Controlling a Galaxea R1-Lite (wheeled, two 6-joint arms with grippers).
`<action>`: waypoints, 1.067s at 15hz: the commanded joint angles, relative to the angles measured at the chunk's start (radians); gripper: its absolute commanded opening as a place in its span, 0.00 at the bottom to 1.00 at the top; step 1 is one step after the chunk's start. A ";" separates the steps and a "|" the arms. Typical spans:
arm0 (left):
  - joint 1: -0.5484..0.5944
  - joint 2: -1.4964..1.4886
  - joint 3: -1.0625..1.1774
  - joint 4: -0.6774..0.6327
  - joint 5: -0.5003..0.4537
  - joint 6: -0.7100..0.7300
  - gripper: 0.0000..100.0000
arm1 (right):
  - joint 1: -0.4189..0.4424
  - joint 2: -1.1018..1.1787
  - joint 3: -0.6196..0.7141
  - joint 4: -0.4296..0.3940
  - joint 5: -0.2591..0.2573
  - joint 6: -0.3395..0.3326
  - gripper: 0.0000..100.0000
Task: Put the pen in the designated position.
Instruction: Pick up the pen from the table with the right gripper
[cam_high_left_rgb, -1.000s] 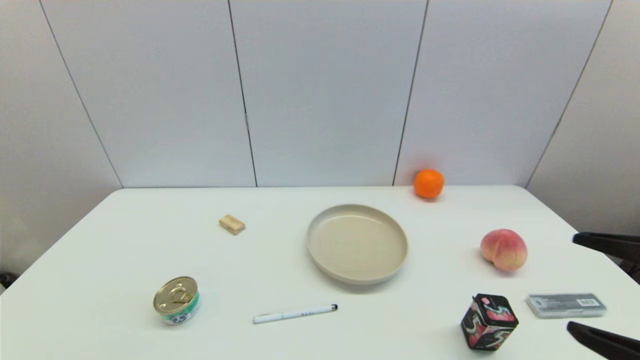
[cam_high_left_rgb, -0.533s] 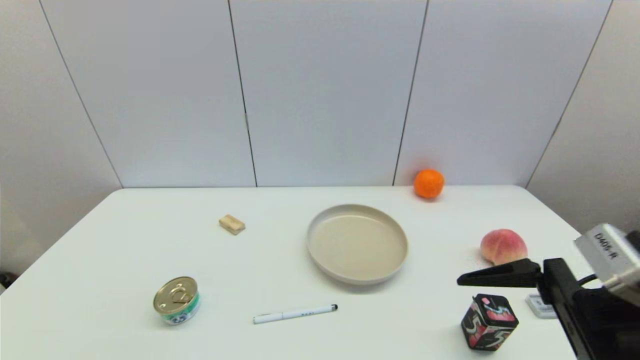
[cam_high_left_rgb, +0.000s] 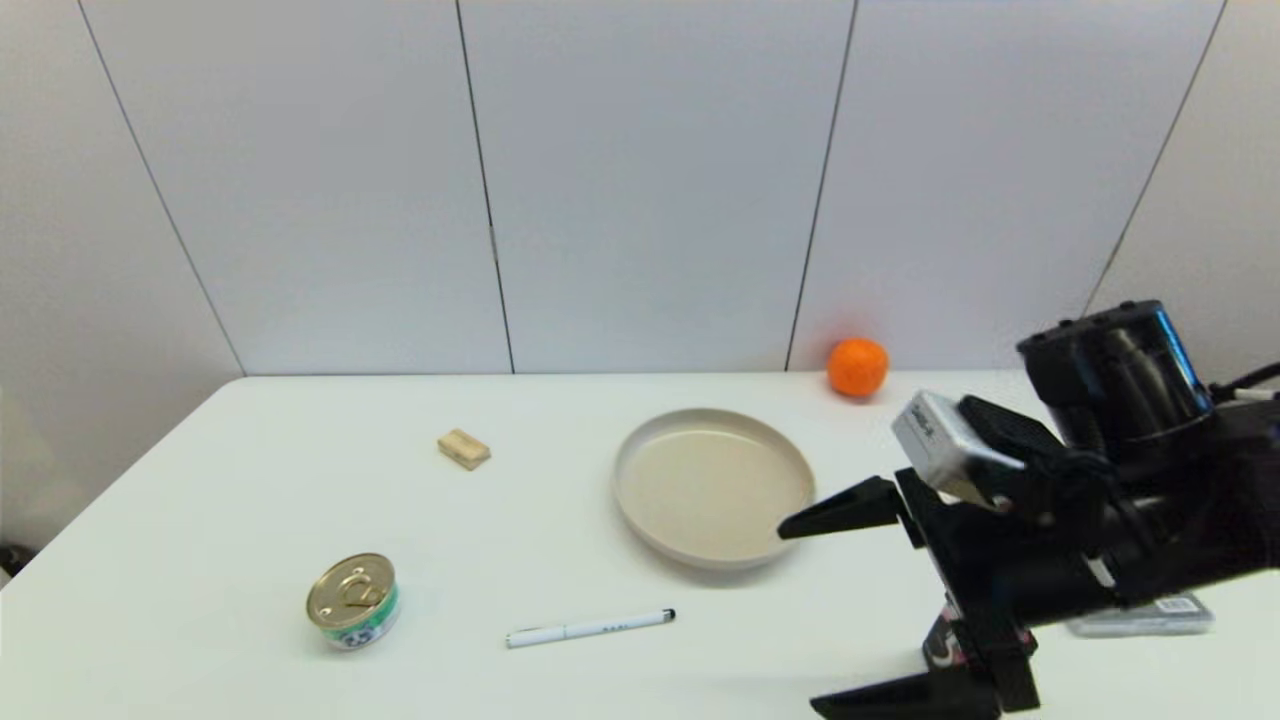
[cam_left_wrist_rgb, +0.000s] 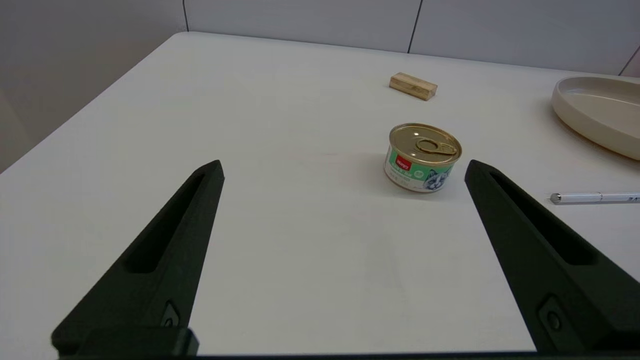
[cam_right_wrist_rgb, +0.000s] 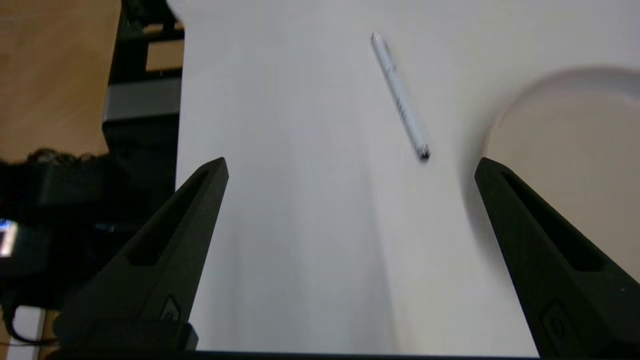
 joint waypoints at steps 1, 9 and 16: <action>0.000 0.000 0.002 0.000 0.001 -0.001 1.00 | 0.041 0.204 -0.206 -0.001 0.003 0.088 1.00; 0.000 0.000 0.000 0.000 0.001 -0.001 1.00 | 0.159 0.285 -0.246 0.002 0.000 0.080 1.00; 0.000 0.000 0.000 0.000 0.001 -0.001 1.00 | 0.234 0.370 -0.269 -0.007 0.000 0.077 1.00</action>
